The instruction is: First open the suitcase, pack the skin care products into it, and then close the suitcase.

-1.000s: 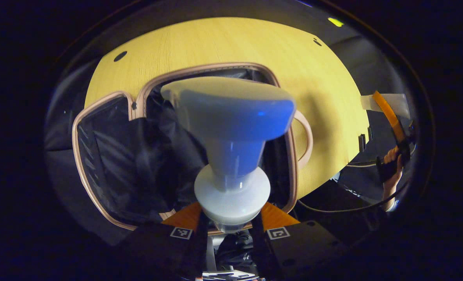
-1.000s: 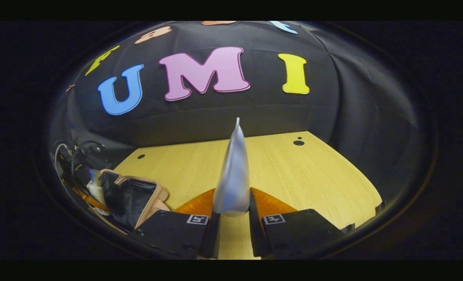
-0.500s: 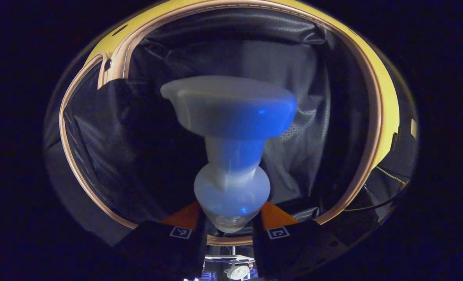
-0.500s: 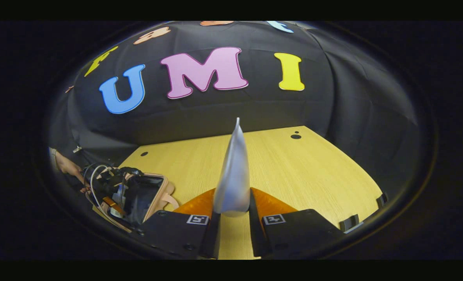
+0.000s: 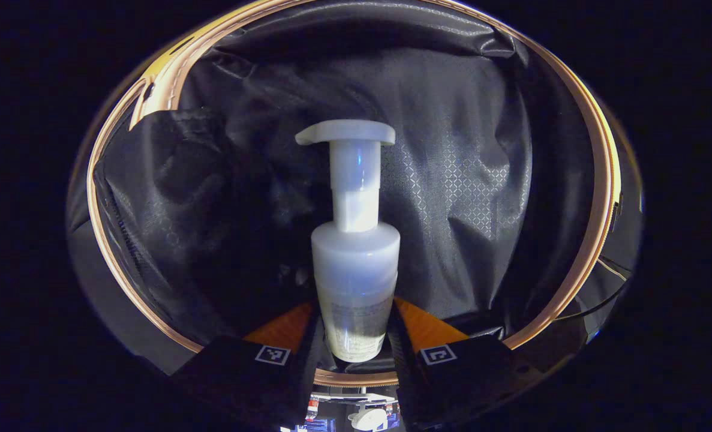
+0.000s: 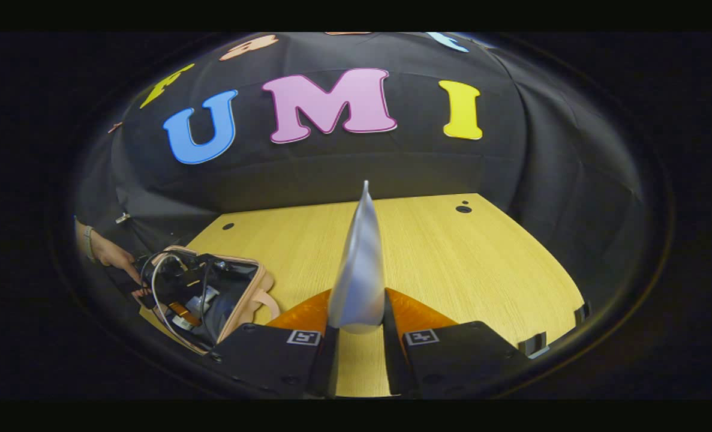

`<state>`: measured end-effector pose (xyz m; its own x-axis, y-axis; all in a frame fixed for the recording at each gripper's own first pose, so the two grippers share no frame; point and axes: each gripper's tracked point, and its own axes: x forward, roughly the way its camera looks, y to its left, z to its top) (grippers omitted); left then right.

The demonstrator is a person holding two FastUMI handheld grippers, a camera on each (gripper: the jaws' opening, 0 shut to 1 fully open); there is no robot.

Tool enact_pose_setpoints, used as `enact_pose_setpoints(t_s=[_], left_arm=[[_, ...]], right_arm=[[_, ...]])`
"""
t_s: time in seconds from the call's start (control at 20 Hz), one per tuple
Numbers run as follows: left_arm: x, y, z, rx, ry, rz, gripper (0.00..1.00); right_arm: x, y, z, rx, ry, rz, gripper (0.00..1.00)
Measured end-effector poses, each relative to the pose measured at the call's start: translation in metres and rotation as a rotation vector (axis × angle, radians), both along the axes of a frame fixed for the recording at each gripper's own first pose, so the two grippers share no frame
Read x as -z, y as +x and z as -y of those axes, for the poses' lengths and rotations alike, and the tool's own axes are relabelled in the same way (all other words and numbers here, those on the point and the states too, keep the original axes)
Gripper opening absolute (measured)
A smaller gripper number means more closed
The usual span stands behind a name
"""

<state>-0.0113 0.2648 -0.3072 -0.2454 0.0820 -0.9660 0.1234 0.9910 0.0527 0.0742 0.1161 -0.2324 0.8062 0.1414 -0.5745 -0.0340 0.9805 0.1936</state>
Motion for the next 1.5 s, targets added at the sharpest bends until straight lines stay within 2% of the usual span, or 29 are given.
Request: enact_pose_setpoints(t_s=[0.15, 0.2, 0.3, 0.4, 0.5, 0.55, 0.6, 0.7, 0.8, 0.9, 1.0, 1.15, 1.35, 1.5], left_arm=[[-0.011, -0.001, 0.008, 0.003, -0.039, 0.049, 0.69], [-0.017, 0.000, 0.011, -0.006, -0.050, 0.073, 0.82], [-0.029, 0.000, 0.007, 0.009, -0.055, 0.138, 0.92], [-0.048, 0.004, 0.008, 0.023, -0.080, 0.226, 0.94], [-0.070, 0.017, 0.023, 0.008, -0.208, 0.380, 0.98], [-0.084, 0.024, 0.026, -0.012, -0.250, 0.479, 0.97], [-0.094, 0.026, 0.024, -0.032, -0.273, 0.564, 0.98], [-0.119, 0.032, 0.007, -0.059, -0.280, 0.709, 0.98], [-0.135, 0.029, -0.014, -0.094, -0.263, 0.819, 0.97], [-0.143, 0.021, -0.033, -0.176, -0.273, 0.886, 0.97], [-0.147, 0.011, -0.055, -0.288, -0.285, 0.931, 0.97], [-0.155, -0.007, -0.098, -0.408, -0.237, 0.985, 0.97], [-0.169, -0.040, -0.156, -0.487, -0.158, 1.035, 0.97], [-0.167, -0.053, -0.192, -0.556, -0.111, 1.048, 0.97]], right_arm=[[-0.001, 0.001, -0.012, -0.036, 0.005, -0.011, 0.36], [-0.001, 0.002, -0.017, -0.050, 0.003, -0.015, 0.35], [-0.004, 0.003, -0.030, -0.085, 0.011, -0.022, 0.35], [-0.008, 0.005, -0.048, -0.123, 0.048, -0.033, 0.36], [-0.016, 0.007, -0.069, -0.151, 0.122, -0.052, 0.35], [-0.019, 0.009, -0.074, -0.151, 0.159, -0.065, 0.31], [-0.022, 0.012, -0.080, -0.153, 0.184, -0.077, 0.35], [-0.026, 0.017, -0.102, -0.197, 0.227, -0.121, 0.36], [-0.024, 0.010, -0.145, -0.284, 0.348, -0.227, 0.35], [-0.013, -0.001, -0.186, -0.337, 0.438, -0.352, 0.36], [0.004, -0.013, -0.220, -0.400, 0.452, -0.455, 0.35], [0.042, -0.043, -0.264, -0.470, 0.386, -0.610, 0.36], [0.098, -0.075, -0.291, -0.452, 0.263, -0.852, 0.36], [0.118, -0.096, -0.310, -0.381, 0.304, -1.019, 0.36]])
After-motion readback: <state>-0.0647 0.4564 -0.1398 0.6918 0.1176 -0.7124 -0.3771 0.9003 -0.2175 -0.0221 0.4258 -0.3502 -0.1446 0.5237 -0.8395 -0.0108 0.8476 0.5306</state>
